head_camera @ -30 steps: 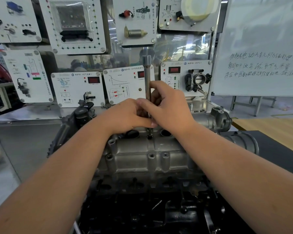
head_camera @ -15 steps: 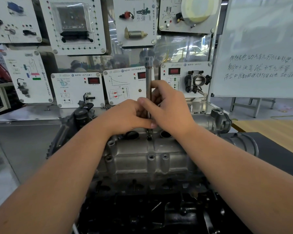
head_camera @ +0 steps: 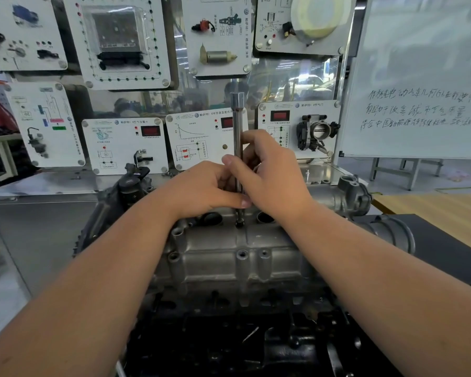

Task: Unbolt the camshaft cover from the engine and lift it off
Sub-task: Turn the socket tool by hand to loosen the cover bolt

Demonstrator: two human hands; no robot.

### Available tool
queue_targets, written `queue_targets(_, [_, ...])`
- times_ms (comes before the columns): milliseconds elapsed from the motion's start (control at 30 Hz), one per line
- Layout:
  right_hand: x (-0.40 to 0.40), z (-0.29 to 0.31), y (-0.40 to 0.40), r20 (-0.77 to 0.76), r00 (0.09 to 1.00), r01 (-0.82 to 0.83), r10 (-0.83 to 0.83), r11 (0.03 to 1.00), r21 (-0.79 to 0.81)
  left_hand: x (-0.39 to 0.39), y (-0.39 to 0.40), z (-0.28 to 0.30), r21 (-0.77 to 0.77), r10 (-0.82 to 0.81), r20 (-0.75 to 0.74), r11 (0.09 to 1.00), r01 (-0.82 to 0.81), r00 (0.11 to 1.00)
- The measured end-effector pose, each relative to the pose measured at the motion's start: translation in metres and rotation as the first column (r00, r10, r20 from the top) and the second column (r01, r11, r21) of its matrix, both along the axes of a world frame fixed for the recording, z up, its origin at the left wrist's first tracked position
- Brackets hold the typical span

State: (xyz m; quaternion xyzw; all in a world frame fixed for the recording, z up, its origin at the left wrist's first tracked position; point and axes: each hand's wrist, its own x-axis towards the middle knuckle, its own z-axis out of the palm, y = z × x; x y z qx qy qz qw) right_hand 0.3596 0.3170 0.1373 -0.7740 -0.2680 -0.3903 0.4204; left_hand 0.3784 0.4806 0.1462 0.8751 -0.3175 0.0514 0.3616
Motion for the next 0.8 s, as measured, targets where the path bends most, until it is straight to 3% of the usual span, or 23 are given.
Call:
queue_targets(200, [0.0010,0.0008,-0.0020,-0.009,1.000,-0.001,0.001,0.999,-0.050,0.0030,0.0030,-0.0015,0.015,-0.026,-0.015,1.000,0.026,1.000])
queue_targets(333, [-0.0004,0.0001,-0.0006,-0.019,0.999,-0.037,0.037,0.999,-0.004,0.0008,0.0020,0.0004,0.017,0.002,0.002,1.000,-0.002,1.000])
queue_targets(500, [-0.0010,0.0014,0.0000,0.045,0.999,0.007,-0.005,0.999,-0.047,0.0015,0.0002,-0.0001,0.009,0.033,-0.002,0.999,-0.033,0.999])
queue_targets(667, [0.0003,0.0012,-0.0010,0.021,1.000,0.003,-0.002,0.997,-0.082,0.0020,0.0032,-0.0017,0.023,-0.032,-0.016,0.999,0.032,0.999])
queue_targets(800, [-0.0010,0.0014,-0.0004,0.024,1.000,-0.004,0.005,0.999,-0.038,0.0007,0.0011,0.0000,0.029,0.004,-0.004,1.000,-0.004,1.000])
